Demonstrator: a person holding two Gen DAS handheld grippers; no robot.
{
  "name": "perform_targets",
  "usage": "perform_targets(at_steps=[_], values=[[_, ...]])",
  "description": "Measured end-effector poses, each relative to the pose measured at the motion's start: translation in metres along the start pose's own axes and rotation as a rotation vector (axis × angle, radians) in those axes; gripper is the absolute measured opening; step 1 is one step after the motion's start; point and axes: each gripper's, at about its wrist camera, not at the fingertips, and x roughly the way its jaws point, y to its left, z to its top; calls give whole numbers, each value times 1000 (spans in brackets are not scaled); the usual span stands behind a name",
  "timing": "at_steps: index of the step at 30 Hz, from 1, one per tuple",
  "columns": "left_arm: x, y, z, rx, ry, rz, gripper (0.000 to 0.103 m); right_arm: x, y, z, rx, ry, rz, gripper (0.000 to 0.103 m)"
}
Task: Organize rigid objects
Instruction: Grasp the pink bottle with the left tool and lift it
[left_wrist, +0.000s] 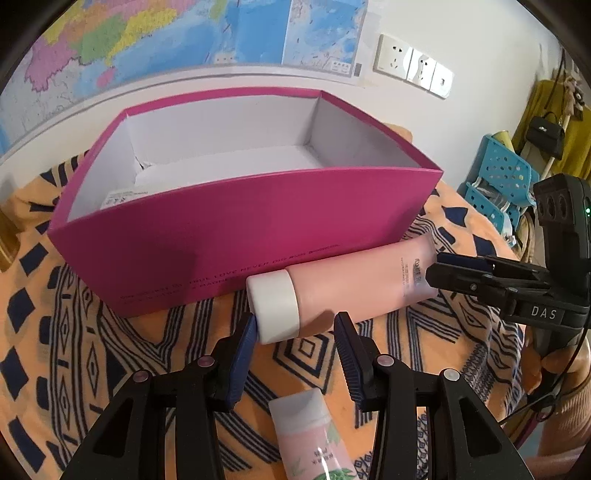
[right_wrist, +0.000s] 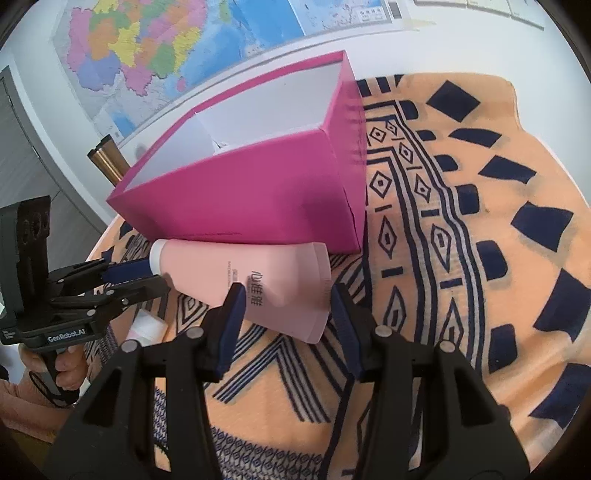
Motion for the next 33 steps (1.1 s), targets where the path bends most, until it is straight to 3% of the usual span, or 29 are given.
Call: perform_targets(at_steps=[33], values=[[-55, -12, 15, 22, -142, -3, 43, -56, 32, 17, -115, -136, -7, 51]])
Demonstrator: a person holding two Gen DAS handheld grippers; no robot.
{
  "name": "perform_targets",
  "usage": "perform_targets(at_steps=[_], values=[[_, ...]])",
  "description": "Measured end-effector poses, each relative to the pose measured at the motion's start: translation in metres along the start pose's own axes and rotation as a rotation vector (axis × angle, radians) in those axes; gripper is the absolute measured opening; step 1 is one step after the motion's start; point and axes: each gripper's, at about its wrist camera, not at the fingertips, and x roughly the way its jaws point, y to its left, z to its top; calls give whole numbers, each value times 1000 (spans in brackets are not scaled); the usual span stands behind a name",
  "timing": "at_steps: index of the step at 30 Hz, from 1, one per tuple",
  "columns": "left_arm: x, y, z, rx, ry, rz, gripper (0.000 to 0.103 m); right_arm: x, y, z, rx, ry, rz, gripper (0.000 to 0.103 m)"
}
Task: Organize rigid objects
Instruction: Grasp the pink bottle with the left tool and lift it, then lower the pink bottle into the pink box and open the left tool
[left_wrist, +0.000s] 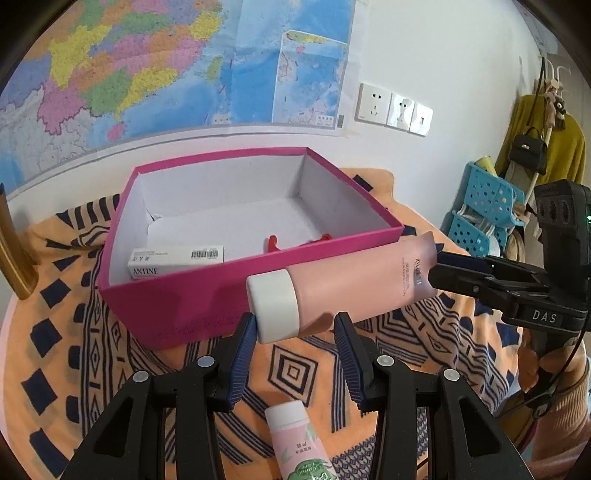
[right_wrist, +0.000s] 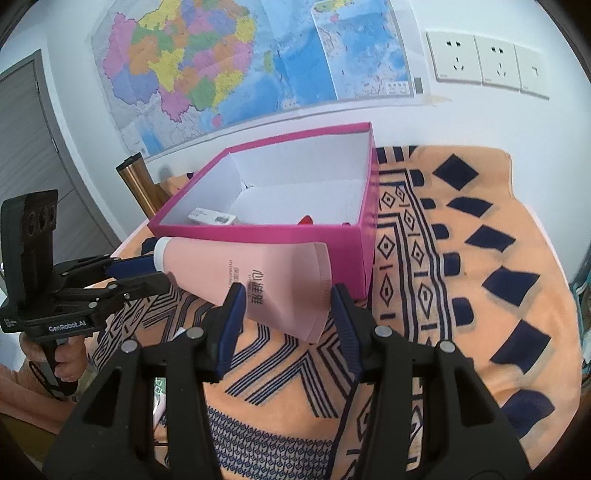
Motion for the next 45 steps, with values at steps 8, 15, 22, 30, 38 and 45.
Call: perform_targets(at_steps=[8, 15, 22, 30, 38, 45], values=[[-2, 2, 9, 1, -24, 6, 43, -5, 2, 17, -36, -31, -7, 51], [1, 4, 17, -1, -32, 5, 43, -3, 4, 27, -60, -41, -17, 51], [6, 9, 27, -2, -39, 4, 43, 1, 0, 39, -67, -47, -23, 51], [16, 20, 42, -37, -24, -25, 43, 7, -4, 55, -72, -56, -23, 51], [26, 24, 53, -32, -15, -19, 43, 20, -11, 67, -77, -43, -41, 51], [42, 29, 61, -39, 7, 8, 43, 38, -21, 74, -51, -14, -42, 51]])
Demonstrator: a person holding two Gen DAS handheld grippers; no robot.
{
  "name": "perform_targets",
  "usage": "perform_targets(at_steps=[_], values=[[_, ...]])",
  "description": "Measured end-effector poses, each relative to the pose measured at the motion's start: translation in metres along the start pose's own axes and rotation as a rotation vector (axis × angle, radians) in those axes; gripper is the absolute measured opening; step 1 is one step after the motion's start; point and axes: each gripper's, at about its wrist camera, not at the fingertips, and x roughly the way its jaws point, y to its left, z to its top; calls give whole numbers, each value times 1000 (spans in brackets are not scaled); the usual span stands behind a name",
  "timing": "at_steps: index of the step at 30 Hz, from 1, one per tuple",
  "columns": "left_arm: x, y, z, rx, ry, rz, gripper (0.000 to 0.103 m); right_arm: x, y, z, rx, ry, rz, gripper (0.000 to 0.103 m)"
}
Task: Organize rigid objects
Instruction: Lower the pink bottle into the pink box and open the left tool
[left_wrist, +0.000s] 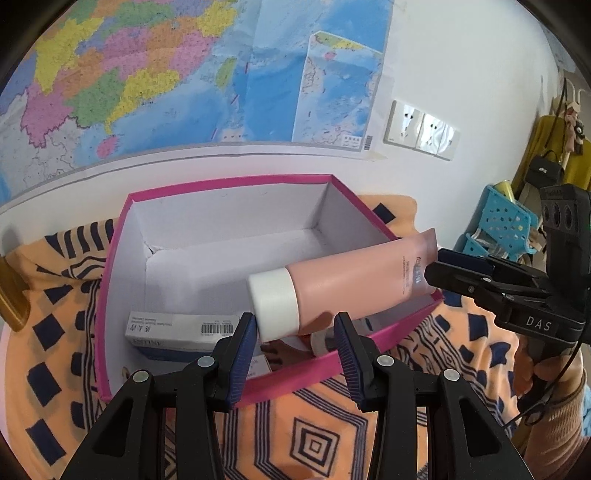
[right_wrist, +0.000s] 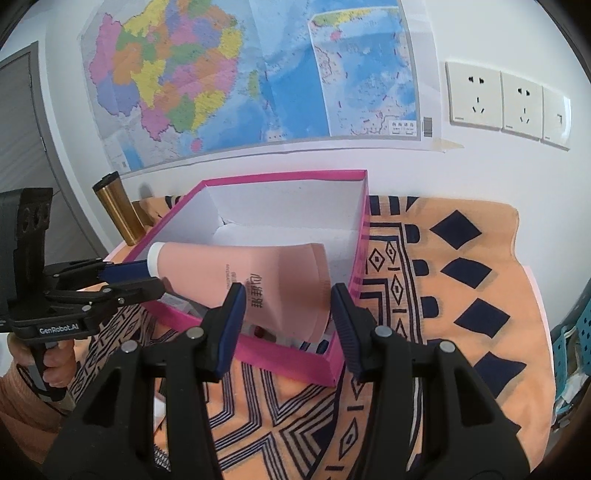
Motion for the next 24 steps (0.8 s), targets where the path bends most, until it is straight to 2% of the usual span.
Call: perform_targets(at_steps=[10, 24], values=[[16, 8, -1, -16, 37, 15, 43, 20, -3, -1, -3, 49, -11, 51], [21, 12, 0, -22, 45, 27, 43, 24, 0, -1, -13, 59, -16, 51]])
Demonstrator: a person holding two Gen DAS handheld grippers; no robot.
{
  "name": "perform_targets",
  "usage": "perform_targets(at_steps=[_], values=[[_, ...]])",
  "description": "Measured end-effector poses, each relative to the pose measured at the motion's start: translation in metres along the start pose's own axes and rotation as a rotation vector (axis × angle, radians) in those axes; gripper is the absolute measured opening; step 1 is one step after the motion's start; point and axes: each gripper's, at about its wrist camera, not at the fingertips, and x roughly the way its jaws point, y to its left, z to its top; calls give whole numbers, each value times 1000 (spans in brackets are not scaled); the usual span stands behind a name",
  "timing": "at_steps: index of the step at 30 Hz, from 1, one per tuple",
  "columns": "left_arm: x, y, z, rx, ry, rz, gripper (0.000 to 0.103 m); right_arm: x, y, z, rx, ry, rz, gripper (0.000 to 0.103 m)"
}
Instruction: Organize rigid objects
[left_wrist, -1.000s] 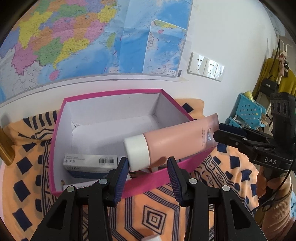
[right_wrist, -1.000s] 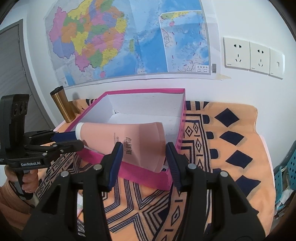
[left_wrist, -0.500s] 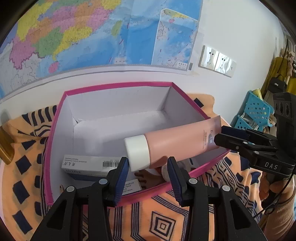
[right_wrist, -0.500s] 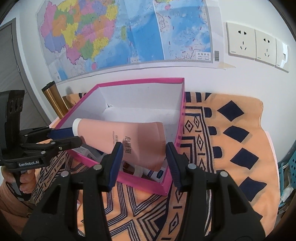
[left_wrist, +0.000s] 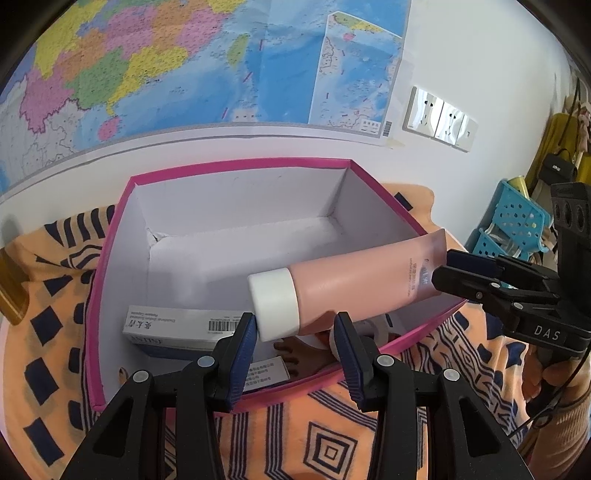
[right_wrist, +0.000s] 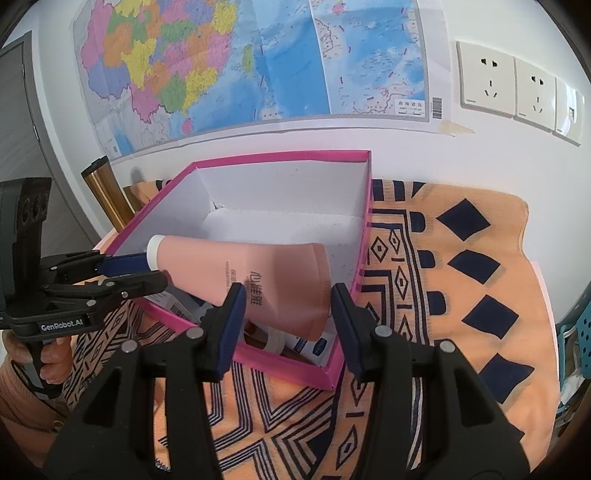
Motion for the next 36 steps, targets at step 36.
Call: perform_targets(at_steps=[36], values=[[-59, -7, -137, 120, 161, -67, 58, -39, 62, -96, -49, 113, 328, 61]])
